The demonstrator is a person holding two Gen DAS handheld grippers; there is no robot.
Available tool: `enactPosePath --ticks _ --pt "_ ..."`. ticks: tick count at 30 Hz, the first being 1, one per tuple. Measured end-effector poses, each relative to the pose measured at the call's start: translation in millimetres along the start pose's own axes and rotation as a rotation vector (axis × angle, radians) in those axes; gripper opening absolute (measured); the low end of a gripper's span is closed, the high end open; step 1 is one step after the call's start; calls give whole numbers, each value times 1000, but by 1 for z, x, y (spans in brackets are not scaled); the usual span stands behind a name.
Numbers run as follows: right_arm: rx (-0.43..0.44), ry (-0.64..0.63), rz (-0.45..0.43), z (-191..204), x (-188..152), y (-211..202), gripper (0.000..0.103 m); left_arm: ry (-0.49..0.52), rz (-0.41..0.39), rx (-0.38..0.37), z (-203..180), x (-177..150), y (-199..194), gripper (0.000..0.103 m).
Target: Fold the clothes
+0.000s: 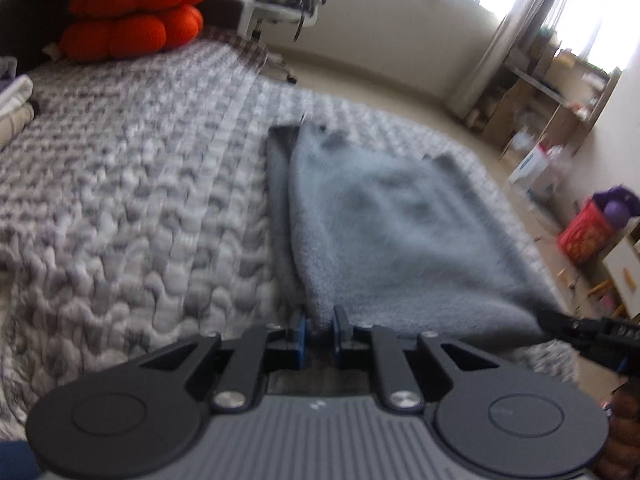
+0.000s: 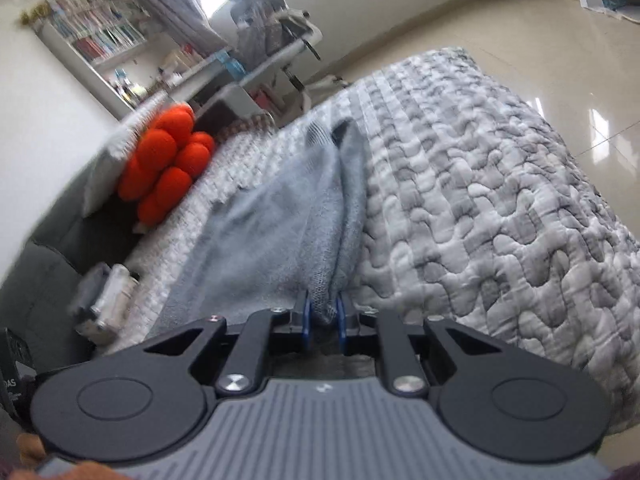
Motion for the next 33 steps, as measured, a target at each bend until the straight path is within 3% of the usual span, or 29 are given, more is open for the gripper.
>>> enactPosePath --ticks 3,7,12,14,17,21,25,33 --pt "-62 -20 50 -2 -2 15 22 -20 34 -13 4 -2 11 19" --pt "-27 31 76 -10 -2 18 29 -23 33 -1 9 -1 1 31" --pt "-126 -38 -18 -16 17 -6 34 -22 -3 4 17 12 -21 47" --pt "-170 -104 -50 -12 28 -11 34 -21 -17 6 20 17 -30 48" --pt "-161 -181 -57 3 49 -4 34 -5 -43 9 19 29 -40 53" --pt "-78 -294 -17 41 74 23 34 95 -85 -36 -21 67 -34 56" --pt "-55 -370 31 66 92 60 35 162 -85 -25 -61 101 -4 57" --pt "-124 -477 63 51 56 86 36 226 -60 12 -58 95 46 57"
Point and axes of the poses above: each gripper's, at about its wrist camera, not at the fingertips, and y roughly the way its jaws point, z to its left, x to its top, the point moved 10 cm from there along y, roughly the way its jaws point, and after that the axes turned 15 degrees about z, right-handed, at the moved point
